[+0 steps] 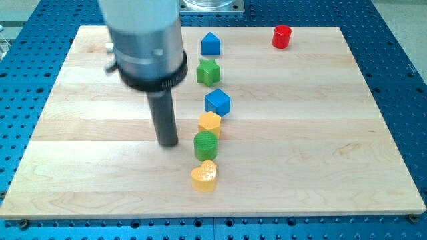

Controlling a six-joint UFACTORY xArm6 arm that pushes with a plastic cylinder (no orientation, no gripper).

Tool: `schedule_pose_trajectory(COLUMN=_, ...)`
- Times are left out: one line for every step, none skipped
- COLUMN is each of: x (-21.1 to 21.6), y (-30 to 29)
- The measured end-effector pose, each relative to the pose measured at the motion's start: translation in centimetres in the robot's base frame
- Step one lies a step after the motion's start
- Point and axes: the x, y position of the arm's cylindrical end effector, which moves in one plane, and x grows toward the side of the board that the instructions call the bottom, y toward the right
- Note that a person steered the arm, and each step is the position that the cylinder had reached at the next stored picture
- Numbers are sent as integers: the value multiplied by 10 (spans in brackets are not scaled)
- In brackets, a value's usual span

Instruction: Move the green star diagonally top right to the blue cube

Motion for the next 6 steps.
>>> schedule_pose_trajectory(x=-58, y=0)
schedule_pose_trajectory(x=-92, y=13)
schedule_pose_trajectory(x=-124, y=50)
schedule_pose_trajectory(x=-126, y=96)
schedule_pose_trajectory(x=-97, y=163)
schedule_pose_trajectory(x=-39, y=158)
